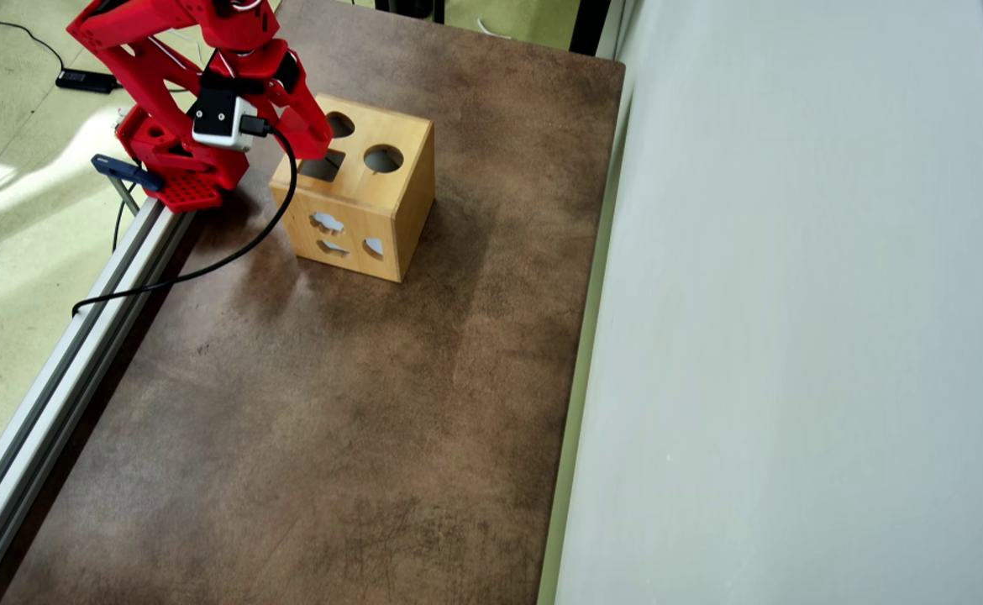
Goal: Pick and place the red cube on the square hole
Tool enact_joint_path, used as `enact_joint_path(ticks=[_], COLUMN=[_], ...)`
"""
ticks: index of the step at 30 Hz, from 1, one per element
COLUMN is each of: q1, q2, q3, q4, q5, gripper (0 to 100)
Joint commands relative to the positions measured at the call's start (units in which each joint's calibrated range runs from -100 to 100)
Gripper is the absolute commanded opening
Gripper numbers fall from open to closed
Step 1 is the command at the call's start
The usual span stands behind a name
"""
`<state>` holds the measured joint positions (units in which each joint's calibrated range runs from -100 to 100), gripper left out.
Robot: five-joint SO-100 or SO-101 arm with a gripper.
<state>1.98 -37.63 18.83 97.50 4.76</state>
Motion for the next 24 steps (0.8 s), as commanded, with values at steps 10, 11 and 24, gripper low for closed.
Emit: enact_joint_path(ticks=[10, 11, 24], q1=[0.3, 0.3, 0.4], q2=[0.6, 1.2, 3.6], q3=[-0.3, -0.3, -0.2], q4=[-4.9, -5.5, -5.0], q5=[-0.1, -0.1, -0.1], gripper=[2, 2, 2])
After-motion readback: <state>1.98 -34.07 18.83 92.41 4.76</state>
